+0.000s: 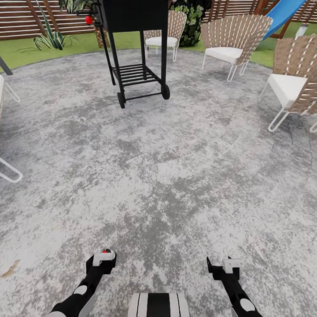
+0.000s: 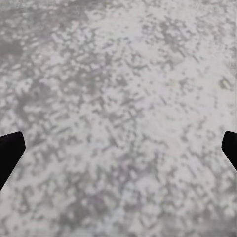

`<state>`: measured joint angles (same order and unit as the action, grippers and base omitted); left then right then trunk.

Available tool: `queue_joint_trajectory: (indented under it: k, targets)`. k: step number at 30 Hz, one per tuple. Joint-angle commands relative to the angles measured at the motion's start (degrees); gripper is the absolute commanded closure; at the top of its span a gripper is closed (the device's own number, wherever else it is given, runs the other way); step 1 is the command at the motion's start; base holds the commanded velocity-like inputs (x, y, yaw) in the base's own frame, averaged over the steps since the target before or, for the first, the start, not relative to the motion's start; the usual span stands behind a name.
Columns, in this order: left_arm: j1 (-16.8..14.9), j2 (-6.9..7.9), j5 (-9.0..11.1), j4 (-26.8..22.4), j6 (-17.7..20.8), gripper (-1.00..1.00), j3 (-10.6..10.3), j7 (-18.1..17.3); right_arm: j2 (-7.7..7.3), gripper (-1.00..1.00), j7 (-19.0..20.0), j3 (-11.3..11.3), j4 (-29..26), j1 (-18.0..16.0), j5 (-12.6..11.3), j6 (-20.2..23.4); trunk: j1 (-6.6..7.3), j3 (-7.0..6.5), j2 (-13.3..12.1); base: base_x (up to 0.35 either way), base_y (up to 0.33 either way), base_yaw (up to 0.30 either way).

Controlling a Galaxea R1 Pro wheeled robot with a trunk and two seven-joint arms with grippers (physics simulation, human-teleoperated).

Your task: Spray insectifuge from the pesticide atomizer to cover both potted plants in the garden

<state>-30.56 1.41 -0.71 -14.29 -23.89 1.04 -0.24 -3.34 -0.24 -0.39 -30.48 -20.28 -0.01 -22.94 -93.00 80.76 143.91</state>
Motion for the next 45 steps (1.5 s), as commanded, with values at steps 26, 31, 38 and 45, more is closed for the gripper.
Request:
queue_joint_trajectory:
  k: [26, 31, 38, 45]
  targets:
    - [-0.03, -0.01, -0.17, 0.04, -0.1, -1.0, 0.1, -0.11, 0.0, -1.0, -0.02, -0.05, -0.01, -0.02, 0.0, -0.17, -0.07, 1.06, 0.05, 0.017, 0.0, 0.0]
    - [-0.03, 0.01, -0.17, 0.02, -0.1, -1.0, 0.1, -0.11, 0.0, -1.0, -0.02, -0.05, -0.02, -0.02, 0.0, -0.17, -0.07, 1.06, 0.05, 0.001, 0.0, 0.0]
    - [-0.03, 0.0, -0.14, -0.03, -0.1, -1.0, 0.1, -0.11, 0.0, -1.0, -0.02, -0.05, 0.0, -0.02, -0.01, -0.17, -0.07, 1.06, 0.05, 0.0, 0.0, 0.0]
    - [-0.03, 0.07, -0.08, -0.04, -0.1, 1.0, 0.1, -0.11, 0.0, -1.0, -0.02, -0.05, 0.03, -0.02, 0.0, -0.17, -0.07, 1.06, 0.05, 0.0, 0.0, 0.0]
